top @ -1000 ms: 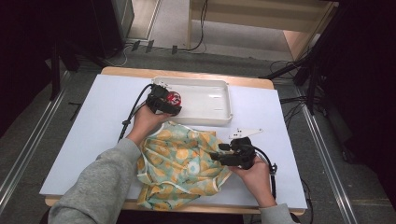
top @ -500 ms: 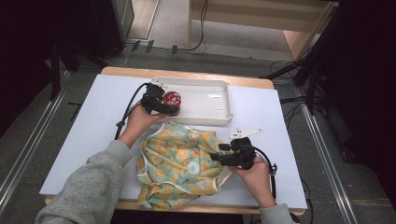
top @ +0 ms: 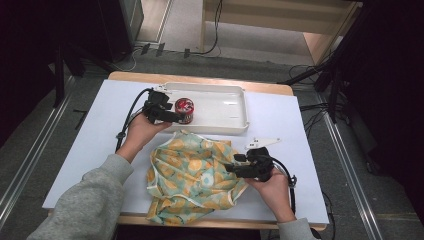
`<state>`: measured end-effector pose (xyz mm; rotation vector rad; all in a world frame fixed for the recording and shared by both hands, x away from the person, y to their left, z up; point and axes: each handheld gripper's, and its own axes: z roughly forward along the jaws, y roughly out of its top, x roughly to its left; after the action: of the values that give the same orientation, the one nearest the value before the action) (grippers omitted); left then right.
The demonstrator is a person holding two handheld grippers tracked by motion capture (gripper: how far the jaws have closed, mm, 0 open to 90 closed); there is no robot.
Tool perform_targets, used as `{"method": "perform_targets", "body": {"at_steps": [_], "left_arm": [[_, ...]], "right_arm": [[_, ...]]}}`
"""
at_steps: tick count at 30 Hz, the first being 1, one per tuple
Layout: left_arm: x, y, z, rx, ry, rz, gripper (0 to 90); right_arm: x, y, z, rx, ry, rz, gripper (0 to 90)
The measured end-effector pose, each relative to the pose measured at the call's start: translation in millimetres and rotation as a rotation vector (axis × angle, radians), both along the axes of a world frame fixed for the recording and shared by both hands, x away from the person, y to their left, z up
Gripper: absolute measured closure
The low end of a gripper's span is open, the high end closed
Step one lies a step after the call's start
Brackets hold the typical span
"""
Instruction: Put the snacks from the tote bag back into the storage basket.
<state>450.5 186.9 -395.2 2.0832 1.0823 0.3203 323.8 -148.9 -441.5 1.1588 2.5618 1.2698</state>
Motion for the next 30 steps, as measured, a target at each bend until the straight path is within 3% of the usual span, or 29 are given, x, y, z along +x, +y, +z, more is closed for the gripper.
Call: {"method": "perform_targets", "body": {"at_steps": [3,8,17,24,30], "left_arm": [[-2.5,3.8,1.0,-0.022,0.002,-0.005,44.3],[-5.9,9.2,1.7,-0.017,-0.014,0.004,56.8],[-7.5,6.0,-4.5,0.001,0.016,-0.064,87.7],[-5.3,-3.1,-10.8,0.018,0.019,-0.068,90.0],[-2.8,-10.7,-16.7,0.001,0.018,-0.071,90.0]], "right_arm": [[0.0,-0.1,0.1,0.001,0.0,-0.001,43.8],[0.0,0.0,0.1,0.001,-0.001,0.0,43.7],[0.1,0.3,-0.2,-0.003,-0.003,0.005,43.7],[0.1,0.2,-0.2,-0.002,-0.003,0.004,43.7],[-0.1,0.1,-0.1,-0.002,-0.004,0.003,43.7]]}}
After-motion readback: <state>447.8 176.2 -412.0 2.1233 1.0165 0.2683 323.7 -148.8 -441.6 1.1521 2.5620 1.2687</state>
